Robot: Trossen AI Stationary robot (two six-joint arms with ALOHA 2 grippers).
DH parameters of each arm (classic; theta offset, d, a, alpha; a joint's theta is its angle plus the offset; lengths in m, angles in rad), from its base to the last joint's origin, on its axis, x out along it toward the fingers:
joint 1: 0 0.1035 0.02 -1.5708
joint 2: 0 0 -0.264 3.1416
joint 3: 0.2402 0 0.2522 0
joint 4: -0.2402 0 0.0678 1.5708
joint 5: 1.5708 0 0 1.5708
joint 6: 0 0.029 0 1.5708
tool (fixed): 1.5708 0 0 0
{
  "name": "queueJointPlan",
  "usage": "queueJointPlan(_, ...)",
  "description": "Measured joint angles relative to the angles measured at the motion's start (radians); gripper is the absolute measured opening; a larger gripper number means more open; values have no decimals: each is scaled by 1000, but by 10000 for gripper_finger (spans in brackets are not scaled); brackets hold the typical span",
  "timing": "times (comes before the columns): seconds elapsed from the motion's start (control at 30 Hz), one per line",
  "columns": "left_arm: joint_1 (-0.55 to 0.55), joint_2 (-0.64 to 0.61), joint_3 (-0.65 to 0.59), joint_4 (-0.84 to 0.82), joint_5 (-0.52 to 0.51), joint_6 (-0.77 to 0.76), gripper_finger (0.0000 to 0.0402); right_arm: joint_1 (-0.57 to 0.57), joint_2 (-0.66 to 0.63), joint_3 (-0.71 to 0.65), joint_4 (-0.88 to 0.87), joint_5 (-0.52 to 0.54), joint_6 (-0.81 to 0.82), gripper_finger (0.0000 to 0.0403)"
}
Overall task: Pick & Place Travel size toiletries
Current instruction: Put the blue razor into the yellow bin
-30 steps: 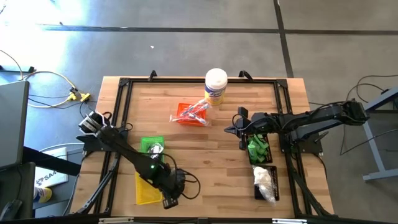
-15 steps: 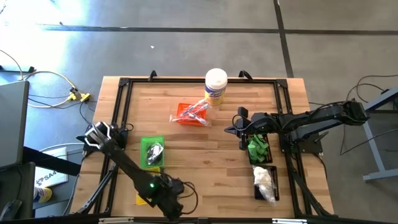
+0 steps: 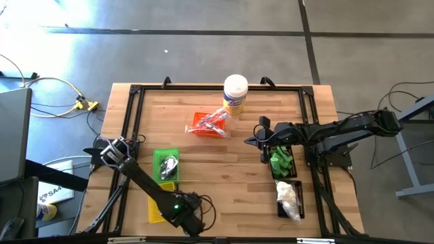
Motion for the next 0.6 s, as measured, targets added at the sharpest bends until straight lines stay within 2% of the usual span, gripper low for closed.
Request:
queueJointPlan(0.2, 54, 1, -1, -23, 7, 8, 0, 0, 0, 0, -4, 0, 0, 3)
queueJointPlan(0.33, 80, 1, -1, -81, 50, 11, 0, 0, 0, 0, -5, 0, 0, 3)
queueJointPlan(0.6, 93, 7, -2, -98, 80, 10, 0, 0, 0, 0, -7, 0, 0, 3)
